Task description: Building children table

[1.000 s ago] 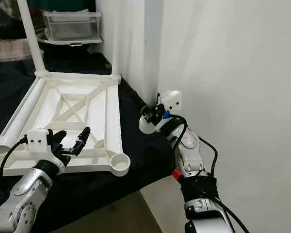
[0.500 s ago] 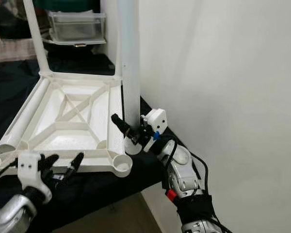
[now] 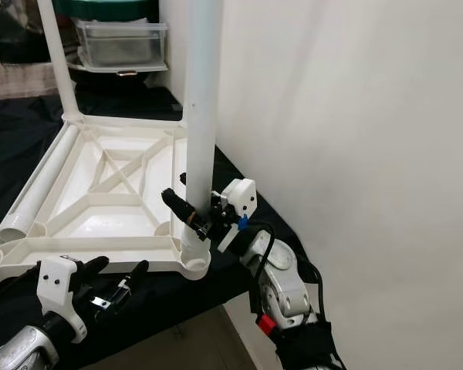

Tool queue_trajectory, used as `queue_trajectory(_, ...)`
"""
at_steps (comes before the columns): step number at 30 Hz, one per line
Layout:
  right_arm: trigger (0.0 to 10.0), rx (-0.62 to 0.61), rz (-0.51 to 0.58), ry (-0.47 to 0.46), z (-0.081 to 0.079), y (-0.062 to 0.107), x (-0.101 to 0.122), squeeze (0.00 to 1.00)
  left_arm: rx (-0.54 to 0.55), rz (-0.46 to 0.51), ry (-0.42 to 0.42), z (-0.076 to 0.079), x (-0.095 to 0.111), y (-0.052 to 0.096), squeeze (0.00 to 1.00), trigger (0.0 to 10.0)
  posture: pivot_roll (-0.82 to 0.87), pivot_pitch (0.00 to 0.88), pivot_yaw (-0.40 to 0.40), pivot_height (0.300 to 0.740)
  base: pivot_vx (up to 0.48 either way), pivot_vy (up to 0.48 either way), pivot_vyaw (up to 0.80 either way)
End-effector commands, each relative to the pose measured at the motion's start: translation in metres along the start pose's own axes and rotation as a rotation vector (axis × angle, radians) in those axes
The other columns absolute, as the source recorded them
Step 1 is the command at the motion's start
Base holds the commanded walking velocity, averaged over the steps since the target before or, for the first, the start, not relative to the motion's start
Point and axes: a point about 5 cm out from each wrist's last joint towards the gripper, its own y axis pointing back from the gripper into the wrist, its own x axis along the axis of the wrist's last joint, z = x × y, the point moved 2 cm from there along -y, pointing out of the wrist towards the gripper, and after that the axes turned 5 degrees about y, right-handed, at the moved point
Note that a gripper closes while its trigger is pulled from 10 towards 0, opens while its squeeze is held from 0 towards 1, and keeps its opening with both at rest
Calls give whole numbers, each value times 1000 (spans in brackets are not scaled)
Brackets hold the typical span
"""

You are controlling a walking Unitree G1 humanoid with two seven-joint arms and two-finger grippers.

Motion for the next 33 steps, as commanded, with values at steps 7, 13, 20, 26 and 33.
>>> queue_trajectory(7,0,-20,-40,-52,-6,8,-17,0,-45,-20,-17,4,1,8,0,10000,135,0,-134,740,0,0,0)
queue_trajectory(13,0,-70,-60,-59,0,11,-22,0,-14,-14,-21,-5,3,11,0,10000,138,0,-135,740,0,0,0)
queue_trajectory(20,0,-130,-41,-62,8,5,-15,0,1,-1,-15,-9,7,10,0,10000,137,0,-134,740,0,0,0)
queue_trajectory(26,0,-178,-27,-86,11,0,-12,0,8,13,-6,-9,9,6,0,10000,134,0,-135,740,0,64,-75)
queue_trajectory(33,0,-206,-16,-102,11,-2,-12,0,4,30,7,-7,11,1,0,10000,128,0,-129,740,0,466,-475)
